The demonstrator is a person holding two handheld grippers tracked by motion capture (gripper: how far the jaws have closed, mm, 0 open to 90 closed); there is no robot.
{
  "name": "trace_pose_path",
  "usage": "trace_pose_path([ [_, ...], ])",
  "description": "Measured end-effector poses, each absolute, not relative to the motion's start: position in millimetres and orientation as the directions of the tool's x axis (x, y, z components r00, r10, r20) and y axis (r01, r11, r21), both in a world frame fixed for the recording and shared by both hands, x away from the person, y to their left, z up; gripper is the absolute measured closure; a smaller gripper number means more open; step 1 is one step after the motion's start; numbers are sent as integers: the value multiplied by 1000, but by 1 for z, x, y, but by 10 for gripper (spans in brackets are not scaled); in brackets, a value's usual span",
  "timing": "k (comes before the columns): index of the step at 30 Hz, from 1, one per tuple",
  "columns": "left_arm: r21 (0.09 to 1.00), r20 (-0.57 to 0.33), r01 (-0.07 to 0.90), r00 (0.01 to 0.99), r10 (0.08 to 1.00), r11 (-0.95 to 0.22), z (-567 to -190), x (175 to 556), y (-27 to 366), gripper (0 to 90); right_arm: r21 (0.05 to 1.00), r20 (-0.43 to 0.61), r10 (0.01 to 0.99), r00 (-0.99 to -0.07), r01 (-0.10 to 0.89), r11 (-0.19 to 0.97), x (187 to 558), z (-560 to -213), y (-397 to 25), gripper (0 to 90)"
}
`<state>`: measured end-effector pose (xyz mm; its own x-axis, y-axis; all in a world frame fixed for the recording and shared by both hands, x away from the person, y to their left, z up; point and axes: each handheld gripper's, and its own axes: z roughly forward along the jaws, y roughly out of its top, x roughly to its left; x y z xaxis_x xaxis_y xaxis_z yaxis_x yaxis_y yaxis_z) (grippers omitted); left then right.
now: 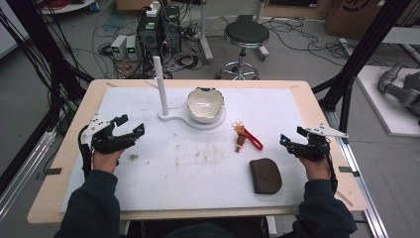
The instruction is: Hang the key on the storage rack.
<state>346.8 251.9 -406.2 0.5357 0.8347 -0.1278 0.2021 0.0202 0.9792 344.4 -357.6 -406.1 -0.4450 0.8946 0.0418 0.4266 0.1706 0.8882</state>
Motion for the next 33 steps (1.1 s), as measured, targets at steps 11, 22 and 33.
trace_pose_path([
  [11,977,-138,209,528,838,29,-407,348,254,210,887,41,894,-447,428,174,345,-407,-358,218],
  [22,976,-142,216,522,841,31,-408,350,253,222,879,56,891,-451,446,170,347,-409,-357,250],
  [33,972,-131,235,520,844,6,-410,344,253,240,852,54,843,-535,464,240,352,-408,-334,441],
])
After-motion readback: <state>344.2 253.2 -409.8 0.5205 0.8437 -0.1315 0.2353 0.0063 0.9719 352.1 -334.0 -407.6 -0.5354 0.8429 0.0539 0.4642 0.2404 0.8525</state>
